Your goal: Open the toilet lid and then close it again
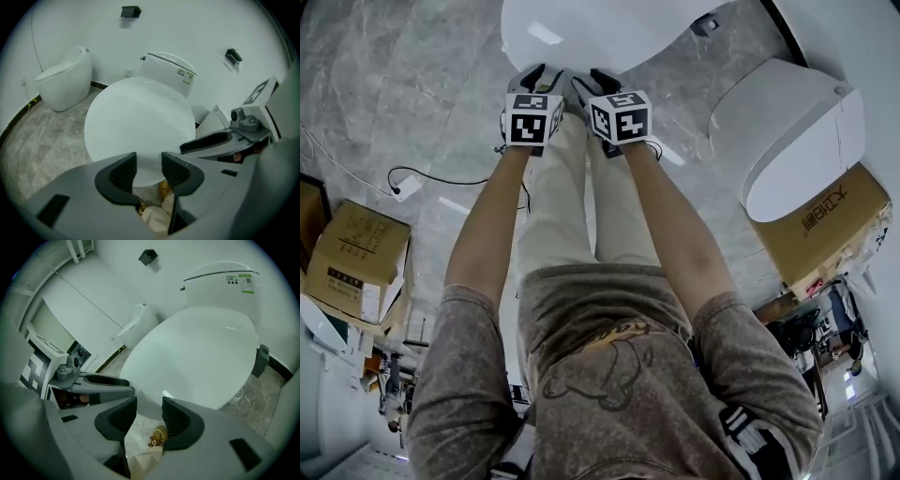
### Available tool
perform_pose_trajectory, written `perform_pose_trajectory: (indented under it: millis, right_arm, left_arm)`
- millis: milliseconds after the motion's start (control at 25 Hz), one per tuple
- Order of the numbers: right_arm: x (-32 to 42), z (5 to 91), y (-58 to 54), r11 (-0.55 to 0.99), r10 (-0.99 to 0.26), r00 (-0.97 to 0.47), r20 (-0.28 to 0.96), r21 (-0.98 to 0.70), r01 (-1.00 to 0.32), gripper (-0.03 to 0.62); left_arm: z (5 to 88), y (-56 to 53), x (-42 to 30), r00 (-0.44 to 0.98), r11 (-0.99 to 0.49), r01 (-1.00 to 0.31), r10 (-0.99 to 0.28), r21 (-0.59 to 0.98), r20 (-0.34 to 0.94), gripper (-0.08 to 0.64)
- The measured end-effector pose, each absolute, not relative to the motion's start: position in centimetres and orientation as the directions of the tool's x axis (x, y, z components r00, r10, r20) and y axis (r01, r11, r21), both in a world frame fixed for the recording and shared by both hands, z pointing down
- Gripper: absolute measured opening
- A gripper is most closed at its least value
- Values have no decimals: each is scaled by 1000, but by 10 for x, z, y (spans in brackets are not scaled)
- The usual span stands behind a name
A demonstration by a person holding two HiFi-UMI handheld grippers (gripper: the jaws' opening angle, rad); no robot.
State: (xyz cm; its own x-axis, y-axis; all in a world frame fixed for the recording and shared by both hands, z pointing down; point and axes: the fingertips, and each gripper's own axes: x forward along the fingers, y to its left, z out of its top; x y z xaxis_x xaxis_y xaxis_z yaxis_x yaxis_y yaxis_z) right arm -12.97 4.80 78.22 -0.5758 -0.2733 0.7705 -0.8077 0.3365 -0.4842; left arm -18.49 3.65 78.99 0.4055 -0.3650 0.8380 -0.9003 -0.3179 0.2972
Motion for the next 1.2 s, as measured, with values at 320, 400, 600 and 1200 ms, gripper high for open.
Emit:
perform_pose_trajectory:
  millis: [320,400,600,1200]
  right_arm:
    - [-128,777,44,330,-306,-554,775,-459,-825,181]
    - [-124,761,33,337,-345,-547,763,-443,-831,179]
    - [-112,703,-4,364,-399,-549,734,-423,-830,179]
    - [-74,400,-39,503,-607,-606,514,-342,-794,178]
  left_arm:
    - [787,34,-185,399,-282,-908,-354,310,846,169]
    - [776,31,-186,407,-254,-908,-349,332,844,169]
    - [716,-4,-190,410,-226,-911,-423,344,808,169]
    - [391,-49,-180,507,-356,-861,-664,363,550,169]
